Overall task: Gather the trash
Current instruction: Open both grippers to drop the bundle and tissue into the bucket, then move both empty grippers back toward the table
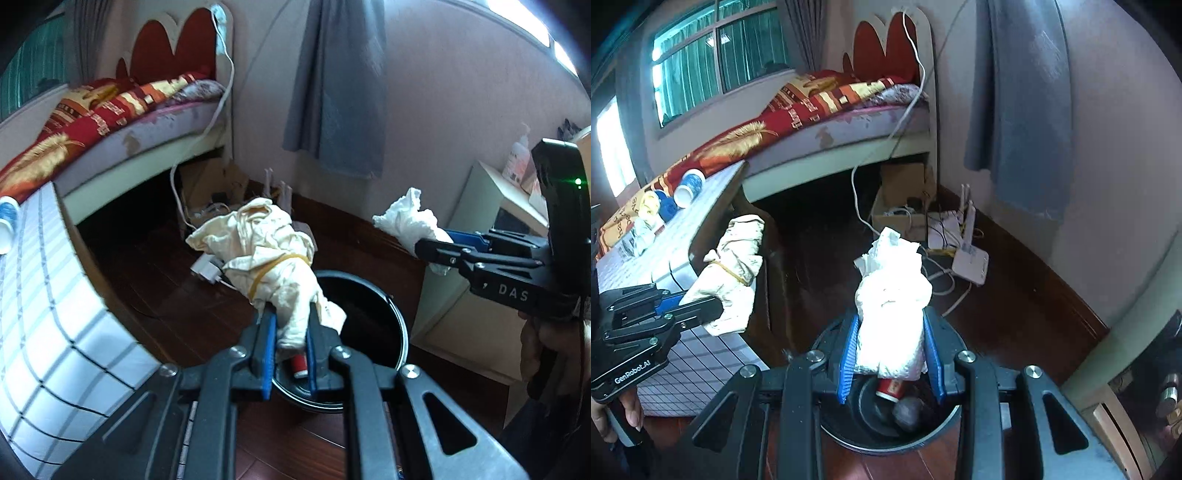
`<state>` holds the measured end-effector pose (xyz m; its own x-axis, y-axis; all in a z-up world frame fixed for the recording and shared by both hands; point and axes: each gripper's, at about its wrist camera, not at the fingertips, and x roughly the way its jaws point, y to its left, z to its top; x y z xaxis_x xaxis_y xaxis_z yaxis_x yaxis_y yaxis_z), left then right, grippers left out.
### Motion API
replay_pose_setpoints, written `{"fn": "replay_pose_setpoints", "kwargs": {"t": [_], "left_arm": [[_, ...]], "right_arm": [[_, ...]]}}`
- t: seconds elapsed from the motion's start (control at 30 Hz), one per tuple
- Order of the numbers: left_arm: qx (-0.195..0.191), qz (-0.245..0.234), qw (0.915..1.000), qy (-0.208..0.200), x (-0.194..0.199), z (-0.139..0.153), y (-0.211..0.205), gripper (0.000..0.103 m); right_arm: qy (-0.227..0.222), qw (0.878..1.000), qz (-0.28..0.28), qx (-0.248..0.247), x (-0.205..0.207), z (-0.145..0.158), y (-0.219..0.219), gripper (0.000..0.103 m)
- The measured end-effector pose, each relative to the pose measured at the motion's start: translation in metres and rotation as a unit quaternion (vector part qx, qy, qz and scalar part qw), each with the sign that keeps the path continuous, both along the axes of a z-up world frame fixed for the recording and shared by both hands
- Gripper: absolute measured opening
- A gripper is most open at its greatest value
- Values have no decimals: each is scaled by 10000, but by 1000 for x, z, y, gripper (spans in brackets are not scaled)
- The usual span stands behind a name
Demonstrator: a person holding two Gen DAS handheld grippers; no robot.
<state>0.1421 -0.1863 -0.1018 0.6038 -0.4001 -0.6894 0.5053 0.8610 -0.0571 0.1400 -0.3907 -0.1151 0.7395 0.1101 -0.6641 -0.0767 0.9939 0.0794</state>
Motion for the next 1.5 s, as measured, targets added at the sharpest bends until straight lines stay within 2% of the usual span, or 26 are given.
{"fn": "replay_pose_setpoints", "kwargs": {"t": [0.23,0.47,0.5,0.53,0.57,0.6,0.67,0.7,0.73,0.77,1.0,1.5], "left_arm": [[120,-242,9986,448,12,-33,-20,15],[150,-382,9959,809,24,-52,-29,18],[188,-409,9953,859,26,-56,-31,26],[251,-383,9949,894,28,-60,-33,48],[366,-251,9947,925,33,-63,-33,61],[403,-117,9952,879,34,-63,-32,75],[437,136,9961,756,34,-60,-24,83],[486,231,9961,705,32,-60,-21,95],[557,336,9961,591,30,-58,-19,103],[599,411,9965,420,26,-56,-17,103],[560,634,9962,192,20,-44,-8,103],[297,985,9942,-310,11,5,21,103]], "right_arm": [[469,9986,254,-11,6,-39,-11,35],[821,9956,440,41,20,-69,-11,36],[881,9950,477,2,24,-76,-11,37],[1008,9939,430,-112,28,-86,-11,49],[1094,9933,301,-205,31,-94,-14,69],[1148,9930,145,-244,32,-101,-19,74],[1273,9915,-84,-244,32,-108,-28,74],[1275,9914,-168,-237,32,-108,-31,77],[1236,9916,-274,-282,31,-106,-33,95],[1148,9922,-339,-346,30,-103,-33,103],[849,9946,-424,-427,27,-78,-27,103],[278,9981,-360,-410,20,-22,3,103]]}}
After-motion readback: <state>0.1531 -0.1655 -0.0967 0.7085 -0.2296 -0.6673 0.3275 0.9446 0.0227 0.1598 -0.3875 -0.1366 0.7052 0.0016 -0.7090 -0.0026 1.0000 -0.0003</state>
